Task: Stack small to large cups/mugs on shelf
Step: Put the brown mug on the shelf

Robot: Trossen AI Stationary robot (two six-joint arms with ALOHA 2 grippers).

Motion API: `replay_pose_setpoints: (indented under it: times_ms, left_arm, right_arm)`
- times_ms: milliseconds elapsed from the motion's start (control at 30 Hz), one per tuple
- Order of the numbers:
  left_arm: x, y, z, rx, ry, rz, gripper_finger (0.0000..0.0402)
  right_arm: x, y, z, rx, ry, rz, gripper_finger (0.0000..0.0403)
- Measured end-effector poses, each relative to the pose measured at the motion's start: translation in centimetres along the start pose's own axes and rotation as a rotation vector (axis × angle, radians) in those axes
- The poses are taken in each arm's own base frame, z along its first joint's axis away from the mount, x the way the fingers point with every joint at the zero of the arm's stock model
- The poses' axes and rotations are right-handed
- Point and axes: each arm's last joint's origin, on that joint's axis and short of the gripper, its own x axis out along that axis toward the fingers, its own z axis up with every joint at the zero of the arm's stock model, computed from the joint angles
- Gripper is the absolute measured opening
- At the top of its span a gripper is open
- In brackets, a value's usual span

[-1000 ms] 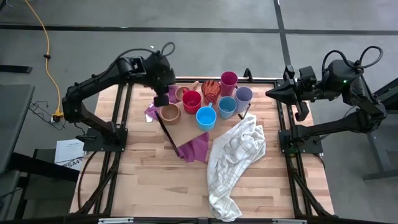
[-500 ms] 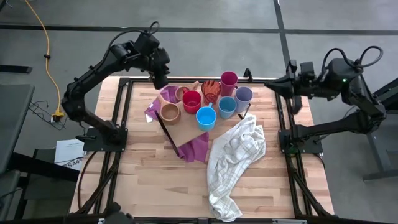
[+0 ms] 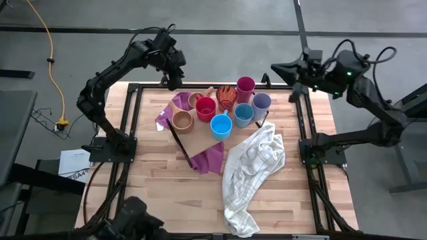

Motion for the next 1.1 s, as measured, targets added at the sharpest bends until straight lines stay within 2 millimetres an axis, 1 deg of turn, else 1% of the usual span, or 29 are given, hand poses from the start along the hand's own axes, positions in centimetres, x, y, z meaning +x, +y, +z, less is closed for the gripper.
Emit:
replay_pose_setpoints:
  times_ms: [200,433,600,767,967,1100]
  left_arm:
    - [0.5,1.8,-0.6,-0.038,-0.041,-0.033,0.0069]
    - [1.7,2.3,-0.8,-0.060,-0.009,-0.049,0.0069]
    - [3.6,2.8,-1.1,-0.093,0.054,-0.047,0.0069]
    - [5.4,3.3,-1.3,-0.118,0.094,-0.049,0.0069]
    - [7.8,3.8,-1.7,-0.148,0.150,-0.071,0.0069]
    - [9.1,3.9,-2.0,-0.162,0.186,-0.101,0.0069]
  right_arm:
    - [2.0,-1.4,-0.5,-0.011,0.027,-0.041,0.0000]
    - [3.3,-3.6,-1.1,-0.014,0.067,-0.027,0.0000]
    - [4.0,-5.0,-1.5,0.014,0.090,0.013,0.0000]
    - [4.3,-5.9,-1.7,0.026,0.105,0.030,0.0000]
    - [4.2,-6.7,-1.8,0.027,0.108,0.011,0.0000]
    - [4.1,-7.2,-1.8,0.037,0.108,0.016,0.0000]
